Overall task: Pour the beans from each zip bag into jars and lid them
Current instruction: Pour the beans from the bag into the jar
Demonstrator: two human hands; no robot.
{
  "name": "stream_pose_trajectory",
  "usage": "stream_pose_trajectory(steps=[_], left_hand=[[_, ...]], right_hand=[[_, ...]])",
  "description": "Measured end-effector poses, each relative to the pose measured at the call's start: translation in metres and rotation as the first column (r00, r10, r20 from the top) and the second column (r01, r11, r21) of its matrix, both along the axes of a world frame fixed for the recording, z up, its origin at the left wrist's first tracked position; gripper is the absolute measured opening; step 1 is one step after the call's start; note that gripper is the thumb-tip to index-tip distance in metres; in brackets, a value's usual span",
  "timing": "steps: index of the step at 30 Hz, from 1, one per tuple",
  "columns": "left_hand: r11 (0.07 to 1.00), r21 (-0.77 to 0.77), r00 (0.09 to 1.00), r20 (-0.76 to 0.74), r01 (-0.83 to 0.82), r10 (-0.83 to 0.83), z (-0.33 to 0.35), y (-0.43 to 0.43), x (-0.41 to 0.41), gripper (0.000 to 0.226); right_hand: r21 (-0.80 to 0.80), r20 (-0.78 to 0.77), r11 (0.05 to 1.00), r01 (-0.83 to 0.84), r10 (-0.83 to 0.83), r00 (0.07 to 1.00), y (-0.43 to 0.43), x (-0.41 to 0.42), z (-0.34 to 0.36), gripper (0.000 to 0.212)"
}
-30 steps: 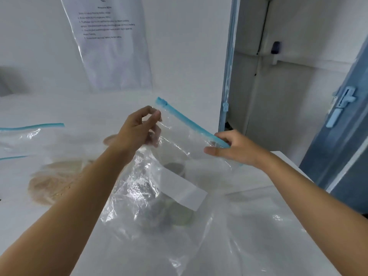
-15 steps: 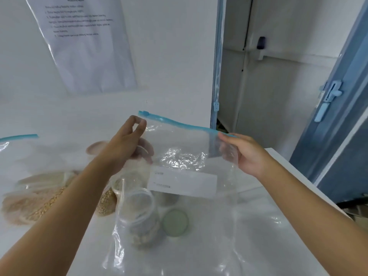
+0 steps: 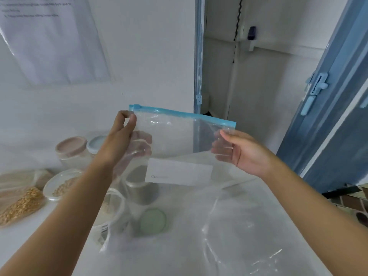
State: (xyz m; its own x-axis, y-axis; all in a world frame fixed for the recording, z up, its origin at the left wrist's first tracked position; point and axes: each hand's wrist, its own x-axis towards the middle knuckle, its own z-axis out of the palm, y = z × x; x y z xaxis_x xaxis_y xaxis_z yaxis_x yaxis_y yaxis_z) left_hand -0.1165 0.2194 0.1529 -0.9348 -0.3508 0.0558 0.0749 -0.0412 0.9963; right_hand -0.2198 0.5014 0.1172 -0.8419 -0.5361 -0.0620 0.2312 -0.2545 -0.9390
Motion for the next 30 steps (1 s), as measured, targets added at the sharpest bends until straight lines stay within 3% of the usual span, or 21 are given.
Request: stream_pose_trajectory(steps=[5,12,16,21,25,28,30], left_hand=[[0.991,0.123,0.998,-0.037,0.058,-0.054,0.01,0.041,-0.011,0.023],[0.989,0.146,0.992,-0.126,0.004,0.014,0.011,0.087,-0.023,0.02],[0.976,0.152,0.981,-0.144,0.155,-0.134,0.015,0.102,-0.018,0.033],[0.94,-0.064,0.942,0.026,0.336,-0.336,-0.005,0.109,-0.004,0.067],[0.893,-0.316,0.942,0.2,0.321,-0.268,-0.037,0.12,0.007,0.053],[0.95,-0.161,0.947,0.224,0.269,-0.23,-0.051,0.125,0.008,0.056],[0.968,-0.058,0.948,0.225,0.243,-0.225,-0.057,0.126,0.009,0.044]], right_hand=[[0.034,-0.076,0.996,0.08,-0.077,0.994,0.032,-0.013,0.016,0.015],[-0.108,0.035,0.989,-0.098,0.103,0.994,0.078,-0.031,0.03,0.013],[-0.081,0.035,0.997,-0.012,0.015,0.999,0.098,-0.038,0.028,0.012],[-0.102,0.191,0.983,0.152,-0.13,0.973,0.109,-0.047,0.02,0.016],[-0.155,0.239,0.962,0.226,-0.186,0.953,0.118,-0.054,0.008,0.017],[-0.162,0.223,0.98,0.116,-0.078,0.972,0.125,-0.055,0.005,0.032],[-0.126,0.194,0.992,-0.018,0.042,0.98,0.126,-0.053,0.001,0.038]])
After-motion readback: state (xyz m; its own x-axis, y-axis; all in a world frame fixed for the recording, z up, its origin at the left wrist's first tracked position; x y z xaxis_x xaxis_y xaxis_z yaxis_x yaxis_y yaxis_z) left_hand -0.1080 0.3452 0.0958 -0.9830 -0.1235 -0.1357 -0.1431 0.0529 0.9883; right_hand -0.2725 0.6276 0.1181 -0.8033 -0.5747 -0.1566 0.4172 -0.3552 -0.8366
